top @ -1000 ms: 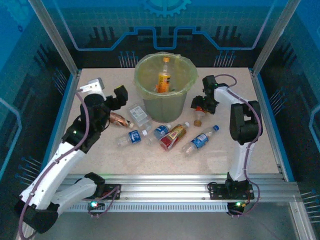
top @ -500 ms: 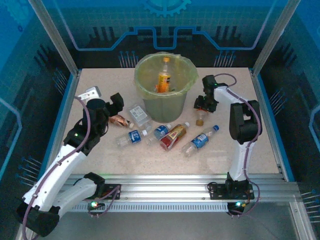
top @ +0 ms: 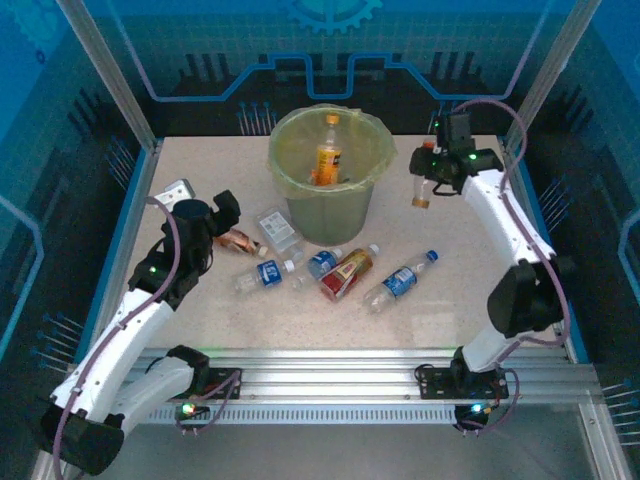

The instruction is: Put the plastic bottles in the bin

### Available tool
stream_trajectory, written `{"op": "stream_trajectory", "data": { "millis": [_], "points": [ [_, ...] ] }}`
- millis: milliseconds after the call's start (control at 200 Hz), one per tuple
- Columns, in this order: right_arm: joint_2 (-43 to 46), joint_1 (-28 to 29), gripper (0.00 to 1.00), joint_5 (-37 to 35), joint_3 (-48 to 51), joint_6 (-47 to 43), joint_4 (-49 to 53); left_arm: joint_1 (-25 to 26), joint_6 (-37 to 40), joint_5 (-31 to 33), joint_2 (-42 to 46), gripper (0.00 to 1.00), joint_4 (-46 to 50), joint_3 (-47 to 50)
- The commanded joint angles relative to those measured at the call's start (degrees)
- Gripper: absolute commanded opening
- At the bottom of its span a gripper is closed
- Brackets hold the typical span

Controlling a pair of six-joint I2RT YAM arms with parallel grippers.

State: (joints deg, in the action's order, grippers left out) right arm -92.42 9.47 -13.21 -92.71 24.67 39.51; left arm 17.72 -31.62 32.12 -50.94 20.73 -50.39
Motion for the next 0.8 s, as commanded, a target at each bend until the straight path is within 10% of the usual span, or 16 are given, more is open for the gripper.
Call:
{"op": "stream_trajectory", "data": {
  "millis": [0,360,795],
  "points": [
    [5.1,1.8,0.43,-3.0,-4.0,-2.8,0.2,-0.7,-1.6,-0.2,0.3,0.99,-0.3,1.0],
    [9.7,14.0,0.43,-0.4,-13.9,-10.6,-5.9,-1.9,-3.5,-0.9,-0.3,0.99,-0.7,2.1],
    [-6.1,25.7,0.45,7.4,-25.8,-16.3,-15.5,-2.1,-5.9,-2.9,-0.1,0.99,-1.1,2.3]
  ]
}}
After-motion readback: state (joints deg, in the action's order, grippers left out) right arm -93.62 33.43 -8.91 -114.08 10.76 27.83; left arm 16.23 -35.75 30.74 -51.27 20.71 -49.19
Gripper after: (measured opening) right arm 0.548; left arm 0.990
